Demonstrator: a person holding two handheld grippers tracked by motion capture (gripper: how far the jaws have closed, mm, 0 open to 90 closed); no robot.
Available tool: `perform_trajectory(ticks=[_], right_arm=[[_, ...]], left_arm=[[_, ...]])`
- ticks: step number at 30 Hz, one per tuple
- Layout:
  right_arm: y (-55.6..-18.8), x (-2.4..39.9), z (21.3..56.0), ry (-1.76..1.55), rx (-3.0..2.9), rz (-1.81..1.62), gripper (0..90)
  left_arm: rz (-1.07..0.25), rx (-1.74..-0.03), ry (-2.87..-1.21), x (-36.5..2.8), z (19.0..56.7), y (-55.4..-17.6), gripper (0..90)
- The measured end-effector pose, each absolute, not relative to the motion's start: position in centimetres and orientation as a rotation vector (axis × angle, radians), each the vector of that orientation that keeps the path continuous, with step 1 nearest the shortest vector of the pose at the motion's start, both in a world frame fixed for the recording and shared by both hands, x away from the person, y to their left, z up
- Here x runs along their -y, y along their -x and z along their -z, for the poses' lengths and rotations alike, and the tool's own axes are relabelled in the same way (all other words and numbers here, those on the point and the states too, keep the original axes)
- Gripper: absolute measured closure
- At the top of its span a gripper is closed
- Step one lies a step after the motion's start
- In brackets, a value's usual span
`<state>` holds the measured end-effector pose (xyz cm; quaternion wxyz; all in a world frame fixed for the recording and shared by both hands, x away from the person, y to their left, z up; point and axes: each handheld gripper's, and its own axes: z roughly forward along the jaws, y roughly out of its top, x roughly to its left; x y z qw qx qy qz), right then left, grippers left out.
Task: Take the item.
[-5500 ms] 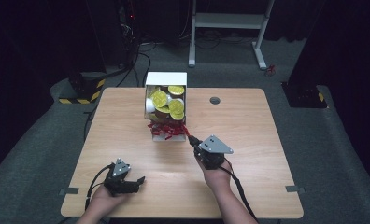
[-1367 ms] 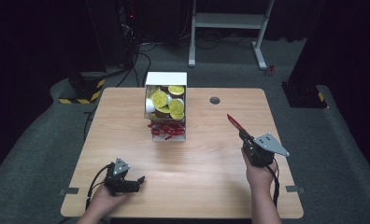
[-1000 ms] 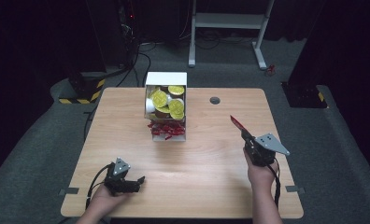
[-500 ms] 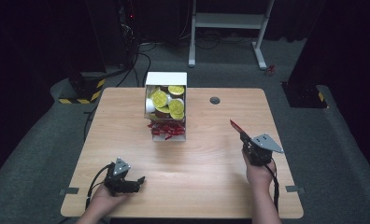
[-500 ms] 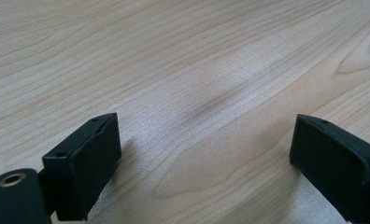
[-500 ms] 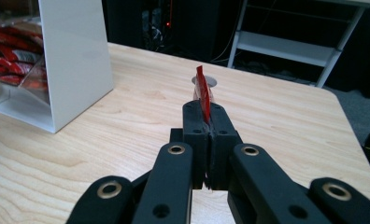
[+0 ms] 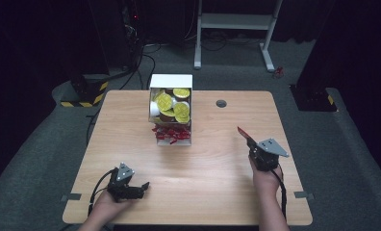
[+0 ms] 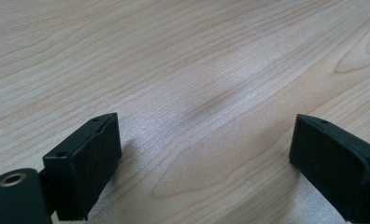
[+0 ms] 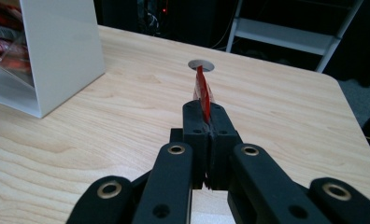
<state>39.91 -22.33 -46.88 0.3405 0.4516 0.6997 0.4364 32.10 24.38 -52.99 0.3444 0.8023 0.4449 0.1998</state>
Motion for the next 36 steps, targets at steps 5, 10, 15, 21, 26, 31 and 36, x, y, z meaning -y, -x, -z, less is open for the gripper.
perform_trajectory(ticks=[5, 10, 15, 21, 26, 31, 36], right_arm=[[-40.1, 22.5, 47.3, -1.184, -1.823, -1.119, 88.9], [-40.3, 22.5, 47.7, -1.198, -1.836, -1.102, 88.9], [-40.5, 22.5, 48.1, -1.211, -1.852, -1.085, 88.9], [-40.6, 22.3, 48.5, -1.217, -1.864, -1.076, 88.8], [-40.7, 22.3, 48.6, -1.215, -1.878, -1.074, 88.8], [-40.9, 22.2, 48.9, -1.228, -1.909, -1.074, 88.7], [-41.3, 21.8, 49.5, -1.24, -1.96, -1.058, 88.7]], left_arm=[[-0.519, -1.155, -2.084, -24.4, 53.0, -32.1, 9.5], [-0.519, -1.154, -2.084, -24.4, 53.0, -32.1, 9.6], [-0.522, -1.153, -2.085, -24.4, 53.0, -32.1, 9.9], [-0.522, -1.152, -2.085, -24.4, 53.0, -32.1, 10.1], [-0.522, -1.152, -2.085, -24.4, 53.0, -32.1, 10.1], [-0.521, -1.153, -2.082, -24.4, 53.0, -32.0, 10.3], [-0.52, -1.152, -2.083, -24.4, 53.0, -32.0, 10.7]])
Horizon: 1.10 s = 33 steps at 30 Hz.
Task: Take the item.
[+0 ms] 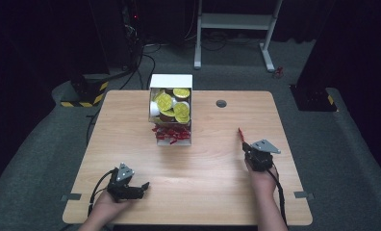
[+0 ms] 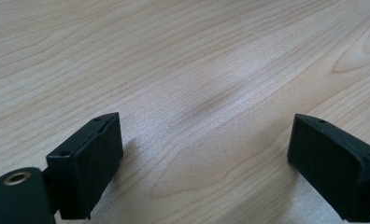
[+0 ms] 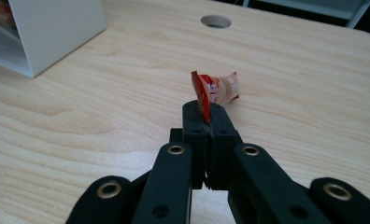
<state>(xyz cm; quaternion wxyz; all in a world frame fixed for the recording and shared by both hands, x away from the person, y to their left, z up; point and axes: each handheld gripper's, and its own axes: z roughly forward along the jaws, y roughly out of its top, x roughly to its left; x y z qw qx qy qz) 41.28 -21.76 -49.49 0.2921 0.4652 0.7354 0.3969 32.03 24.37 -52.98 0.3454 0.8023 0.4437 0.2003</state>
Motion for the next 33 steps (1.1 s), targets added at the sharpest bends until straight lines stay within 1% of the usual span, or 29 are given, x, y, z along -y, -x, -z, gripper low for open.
perform_trajectory(ticks=[16, 33], right_arm=[[-42.2, 20.6, 51.2, -1.257, -2.089, -0.989, 88.0], [-42.4, 20.4, 51.7, -1.306, -2.122, -0.961, 84.9]], left_arm=[[-0.525, -1.14, -2.092, -24.4, 53.0, -32.0, 10.8], [-0.524, -1.14, -2.091, -24.4, 53.0, -32.0, 10.9]])
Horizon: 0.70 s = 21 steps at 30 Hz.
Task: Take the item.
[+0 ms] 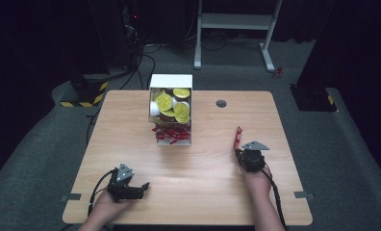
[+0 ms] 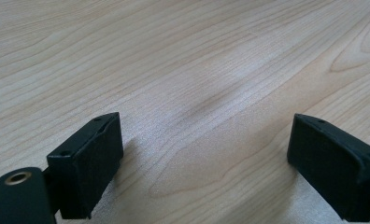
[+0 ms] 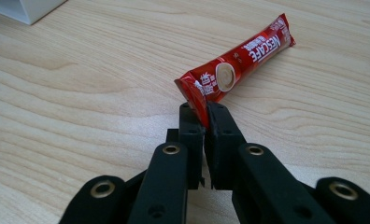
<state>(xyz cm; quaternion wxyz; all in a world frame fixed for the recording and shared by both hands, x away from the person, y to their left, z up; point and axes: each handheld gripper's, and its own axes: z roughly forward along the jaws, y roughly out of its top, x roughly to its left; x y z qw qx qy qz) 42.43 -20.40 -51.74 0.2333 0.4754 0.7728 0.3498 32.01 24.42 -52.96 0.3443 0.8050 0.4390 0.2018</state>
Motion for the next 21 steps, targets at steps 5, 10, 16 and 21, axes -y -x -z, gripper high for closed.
perform_trajectory(ticks=[5, 10, 16, 21], right_arm=[[-42.5, 20.6, 51.6, -1.344, -2.106, -0.963, 76.1], [-42.4, 20.7, 51.2, -1.364, -2.081, -1.002, 63.8], [-42.2, 20.7, 51.0, -1.371, -2.053, -1.03, 44.9], [-41.7, 20.7, 50.3, -1.36, -2.027, -1.085, 37.8]], left_arm=[[-0.515, -1.141, -2.089, -24.4, 53.0, -32.0, 11.2], [-0.518, -1.137, -2.092, -24.4, 53.0, -32.0, 11.2], [-0.507, -1.135, -2.09, -24.4, 53.0, -32.0, 11.1], [-0.506, -1.128, -2.094, -24.4, 53.0, -32.1, 11.1]])
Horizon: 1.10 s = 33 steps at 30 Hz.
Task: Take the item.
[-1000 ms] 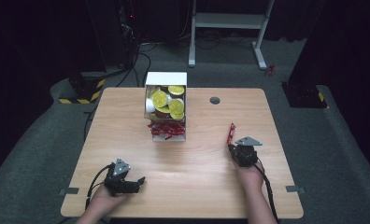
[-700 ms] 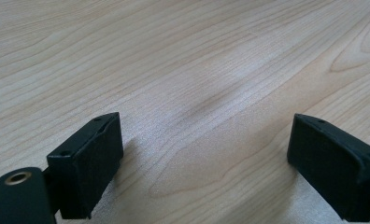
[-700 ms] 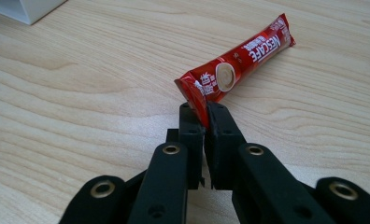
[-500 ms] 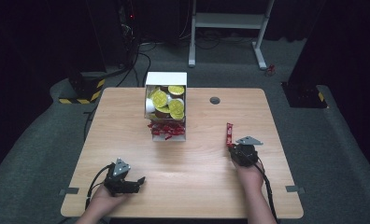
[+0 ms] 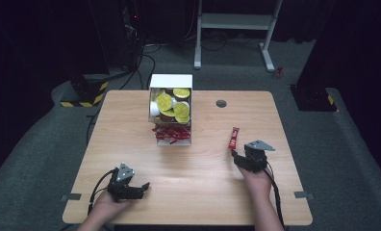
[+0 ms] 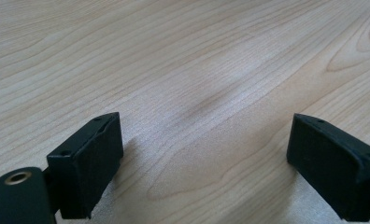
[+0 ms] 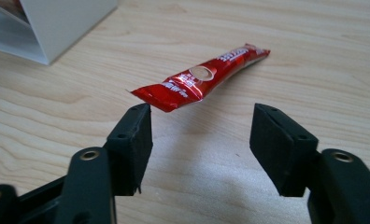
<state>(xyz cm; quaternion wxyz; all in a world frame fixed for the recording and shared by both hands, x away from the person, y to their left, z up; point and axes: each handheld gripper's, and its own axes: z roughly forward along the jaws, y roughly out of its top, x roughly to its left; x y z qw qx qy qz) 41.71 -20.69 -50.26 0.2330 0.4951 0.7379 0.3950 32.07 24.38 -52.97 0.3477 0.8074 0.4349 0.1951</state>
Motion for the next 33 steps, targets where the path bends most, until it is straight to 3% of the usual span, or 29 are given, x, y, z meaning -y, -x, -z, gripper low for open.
perform_trajectory(ticks=[12, 18, 22, 33], right_arm=[[-39.7, 19.2, 48.7, -1.31, -2.052, -1.12, 35.4], [-37.8, 17.5, 49.2, -1.271, -2.141, -1.122, 31.8], [-36.5, 16.1, 50.1, -1.265, -2.217, -1.127, 24.7], [-35.0, 12.5, 52.5, -1.187, -2.317, -0.962, 19.9]], left_arm=[[-0.496, -1.117, -2.098, -24.3, 53.0, -32.1, 11.2], [-0.494, -1.113, -2.1, -24.3, 53.0, -32.1, 11.2], [-0.494, -1.113, -2.1, -24.3, 53.0, -32.1, 11.2], [-0.493, -1.113, -2.102, -24.3, 53.0, -32.1, 11.2]])
